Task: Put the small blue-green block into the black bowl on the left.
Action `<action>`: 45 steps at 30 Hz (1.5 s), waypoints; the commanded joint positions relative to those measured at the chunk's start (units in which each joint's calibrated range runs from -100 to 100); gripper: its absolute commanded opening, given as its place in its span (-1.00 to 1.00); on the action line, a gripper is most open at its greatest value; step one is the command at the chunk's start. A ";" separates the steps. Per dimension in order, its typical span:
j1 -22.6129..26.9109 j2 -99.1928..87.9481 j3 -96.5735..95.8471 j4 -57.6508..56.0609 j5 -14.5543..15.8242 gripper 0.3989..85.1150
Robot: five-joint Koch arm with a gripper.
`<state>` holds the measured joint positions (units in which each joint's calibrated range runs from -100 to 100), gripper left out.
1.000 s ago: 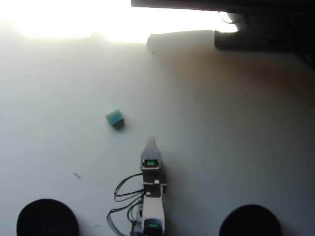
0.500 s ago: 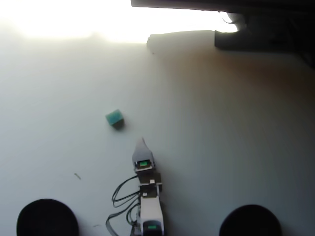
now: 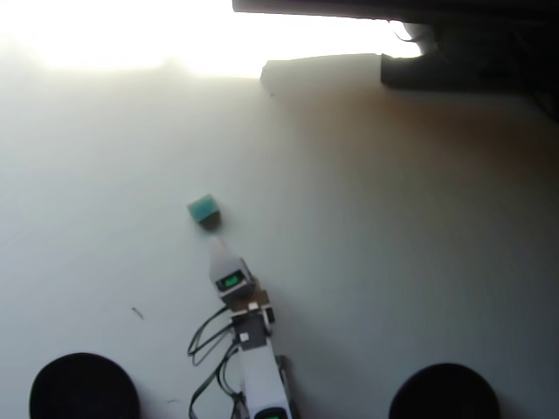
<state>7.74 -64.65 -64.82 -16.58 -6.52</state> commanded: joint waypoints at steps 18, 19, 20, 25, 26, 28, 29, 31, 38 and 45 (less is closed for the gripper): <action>3.27 38.13 36.35 -7.46 3.71 0.04; 3.32 40.17 38.39 -7.70 4.10 0.04; 3.42 41.78 39.77 -7.78 4.49 0.04; 3.76 47.99 42.18 -8.03 5.81 0.02; 3.76 48.42 41.99 -8.03 5.81 0.02; 3.76 49.49 41.81 -8.03 5.91 0.01; 3.71 49.92 41.81 -7.87 6.20 -0.04; 3.61 50.77 41.99 -7.30 6.89 -0.18; 3.47 49.81 39.22 -2.35 9.72 -0.81; 4.88 43.92 38.85 -1.62 10.79 -0.94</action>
<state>11.84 -16.41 -28.16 -18.96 4.08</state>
